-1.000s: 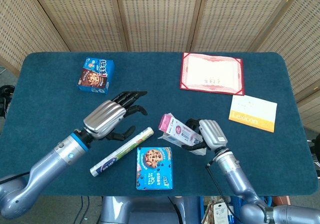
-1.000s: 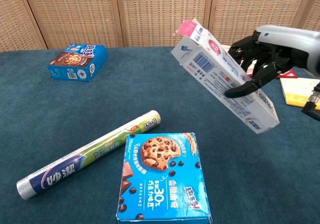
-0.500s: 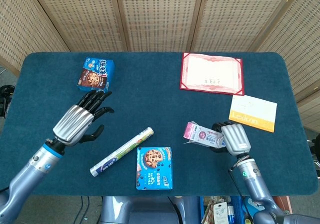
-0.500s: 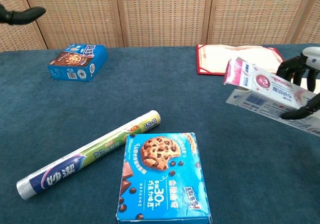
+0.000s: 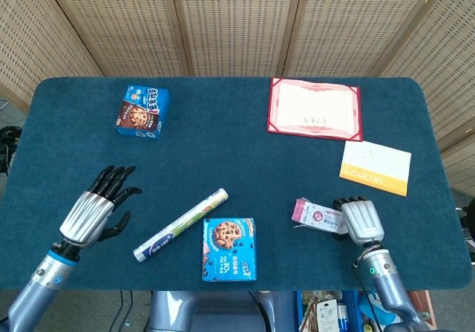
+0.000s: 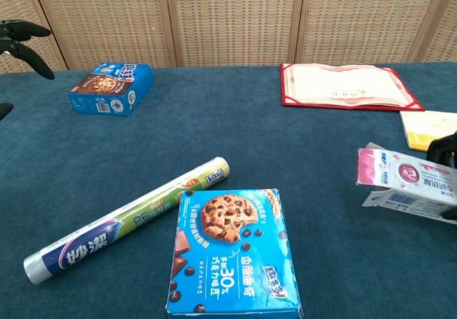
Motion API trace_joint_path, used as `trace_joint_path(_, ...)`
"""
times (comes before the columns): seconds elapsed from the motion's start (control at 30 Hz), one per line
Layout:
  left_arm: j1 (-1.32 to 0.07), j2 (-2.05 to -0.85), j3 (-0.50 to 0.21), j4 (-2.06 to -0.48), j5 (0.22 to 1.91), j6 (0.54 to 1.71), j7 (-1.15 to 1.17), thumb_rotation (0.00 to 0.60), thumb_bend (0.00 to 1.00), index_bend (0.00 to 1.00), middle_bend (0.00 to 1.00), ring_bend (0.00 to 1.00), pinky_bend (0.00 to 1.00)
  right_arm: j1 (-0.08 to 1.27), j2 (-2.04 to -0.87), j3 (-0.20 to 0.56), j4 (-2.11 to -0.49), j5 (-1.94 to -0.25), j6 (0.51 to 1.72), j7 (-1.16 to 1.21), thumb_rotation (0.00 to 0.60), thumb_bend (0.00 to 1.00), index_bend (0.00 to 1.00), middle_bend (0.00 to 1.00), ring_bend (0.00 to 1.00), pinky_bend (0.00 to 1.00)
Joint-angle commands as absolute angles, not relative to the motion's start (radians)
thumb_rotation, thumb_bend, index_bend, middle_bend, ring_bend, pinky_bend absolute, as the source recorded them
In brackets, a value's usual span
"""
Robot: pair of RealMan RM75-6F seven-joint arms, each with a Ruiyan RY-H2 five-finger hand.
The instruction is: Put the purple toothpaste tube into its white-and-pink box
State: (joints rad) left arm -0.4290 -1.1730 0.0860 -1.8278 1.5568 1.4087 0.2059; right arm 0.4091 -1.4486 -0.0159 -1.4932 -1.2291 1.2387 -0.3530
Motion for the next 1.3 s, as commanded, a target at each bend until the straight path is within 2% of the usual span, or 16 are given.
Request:
trace_joint_path(0.03,-0.396,-1.208,0.088,-1.791,1.563,1.441,0.234,0.6,0.51,0.25,0.0,0.0,0.0,0.404,-1.457,-0.023,-1.483,-1.209,1.201,-0.35,0.6,0.08,0.56,0.3,0.23,0.15)
trace_joint_path(0.07,-0.385,-1.22,0.085,-1.78,1.564,1.45,0.246,0.6,0.51,0.25,0.0,0.0,0.0,0.402,-1.458,-0.024,-1.482,-1.206,1.19,-0.35,0.6,0.08,0.5,0.24,0.16,0.09)
trace_joint_path(0.17,-0.366,-1.24,0.081,-1.763,1.555,1.455,0.259,0.6,0.51,0.24,0.0,0.0,0.0,0.398,-1.46,-0.024,-1.479,-1.204,1.173,-0.348,0.6,0.08,0.37,0.08,0.02,0.0)
trace_joint_path(0.27,-0.351,-1.25,0.076,-1.754,1.55,1.456,0.256,0.6,0.51,0.22,0.0,0.0,0.0,0.393,-1.463,-0.02,-1.474,-1.213,1.17,-0.338,0.6,0.08,0.28,0.0,0.0,0.0)
trace_joint_path(0.5,-0.32,-1.268,0.069,-1.728,1.555,1.464,0.226,0.6,0.51,0.2,0.0,0.0,0.0,0.375,-1.476,0.008,-1.468,-1.23,1.198,-0.305,0.6,0.08,0.12,0.0,0.0,0.0)
trace_joint_path(0.8,-0.278,-1.245,0.063,-1.723,1.584,1.5,0.243,0.6,0.51,0.15,0.0,0.0,0.0,0.336,-1.431,0.014,-1.534,-1.283,1.269,-0.293,0.6,0.08,0.03,0.0,0.0,0.0)
trace_joint_path(1.1,-0.243,-1.23,0.06,-1.724,1.605,1.527,0.261,0.6,0.51,0.08,0.0,0.0,0.0,0.257,-1.382,-0.053,-1.605,-1.462,1.432,-0.342,0.6,0.08,0.03,0.0,0.0,0.0)
trace_joint_path(1.3,-0.221,-1.239,0.063,-1.71,1.633,1.549,0.275,0.6,0.51,0.07,0.0,0.0,0.0,0.209,-1.383,-0.066,-1.588,-1.57,1.551,-0.346,0.6,0.08,0.03,0.0,0.0,0.0)
